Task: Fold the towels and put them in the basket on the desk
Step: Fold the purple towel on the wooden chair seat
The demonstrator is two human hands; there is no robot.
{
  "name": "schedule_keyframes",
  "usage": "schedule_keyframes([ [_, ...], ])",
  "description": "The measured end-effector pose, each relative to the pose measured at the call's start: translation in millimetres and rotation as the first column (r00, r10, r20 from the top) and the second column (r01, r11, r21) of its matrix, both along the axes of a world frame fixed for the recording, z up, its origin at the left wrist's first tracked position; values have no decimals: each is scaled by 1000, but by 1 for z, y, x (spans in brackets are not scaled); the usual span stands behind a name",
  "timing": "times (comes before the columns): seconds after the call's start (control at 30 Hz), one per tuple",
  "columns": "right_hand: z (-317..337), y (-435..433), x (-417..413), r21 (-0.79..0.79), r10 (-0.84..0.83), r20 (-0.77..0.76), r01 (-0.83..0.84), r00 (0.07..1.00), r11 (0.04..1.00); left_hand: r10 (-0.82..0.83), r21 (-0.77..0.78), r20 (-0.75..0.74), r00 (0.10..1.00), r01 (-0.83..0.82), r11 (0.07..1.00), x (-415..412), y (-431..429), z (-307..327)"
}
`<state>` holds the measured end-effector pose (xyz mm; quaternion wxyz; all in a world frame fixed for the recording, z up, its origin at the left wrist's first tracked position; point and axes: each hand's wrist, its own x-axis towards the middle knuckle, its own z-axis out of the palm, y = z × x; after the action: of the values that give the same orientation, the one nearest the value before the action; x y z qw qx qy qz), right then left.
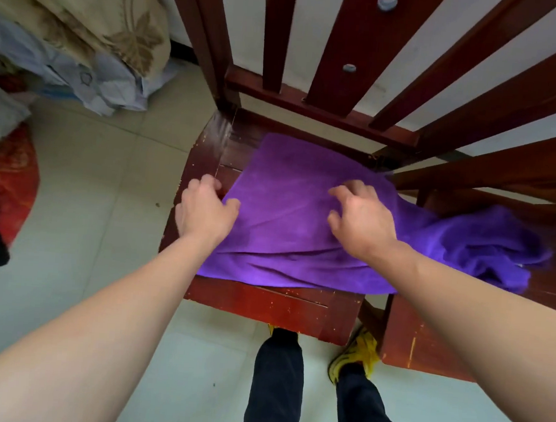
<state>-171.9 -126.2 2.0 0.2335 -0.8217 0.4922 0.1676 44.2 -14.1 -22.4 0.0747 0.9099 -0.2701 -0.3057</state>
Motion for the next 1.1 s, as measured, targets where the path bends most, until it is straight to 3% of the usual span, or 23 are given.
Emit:
schedule_keyframes([
  [0.13,-8,23,-28,-1,146,10,-146,989,989,154,-180,-215,964,-194,964,-6,-69,-12],
  [0.23,-19,59,-43,75,274,-9,-273,962,959,176,-169,-317,932,-239,956,-13,-99,-17],
  [0.4,-25,101,-52,89,341,-52,-336,939,938,146,-271,-341,929,-246,931,-10,-89,-26],
  [0.6,-23,102,-49,126,341,22,-341,940,931,338,-355,-327,883,-446,821,20,-70,-22],
  [0.67,-24,97,-51,157,280,34,-281,960,947,344,-327,-175,923,-384,863,27,-65,-22],
  [0.73,-15,93,-58,148,189,47,-194,981,970,244,-243,33,969,-229,942,19,-58,-12],
  [0.83,-6,89,-76,85,22,89,-29,996,996,58,-206,120,991,-33,978,-16,-46,11],
  [0.97,12,76,-123,70,-348,63,344,935,936,-170,-242,-67,983,150,959,-89,-29,29],
  [1.03,18,64,-157,70,-558,25,555,830,829,-263,-230,-201,944,215,949,-131,-24,36],
  [1.1,21,53,-193,37,-748,13,747,663,663,-354,-209,-285,891,303,930,-172,-20,44],
])
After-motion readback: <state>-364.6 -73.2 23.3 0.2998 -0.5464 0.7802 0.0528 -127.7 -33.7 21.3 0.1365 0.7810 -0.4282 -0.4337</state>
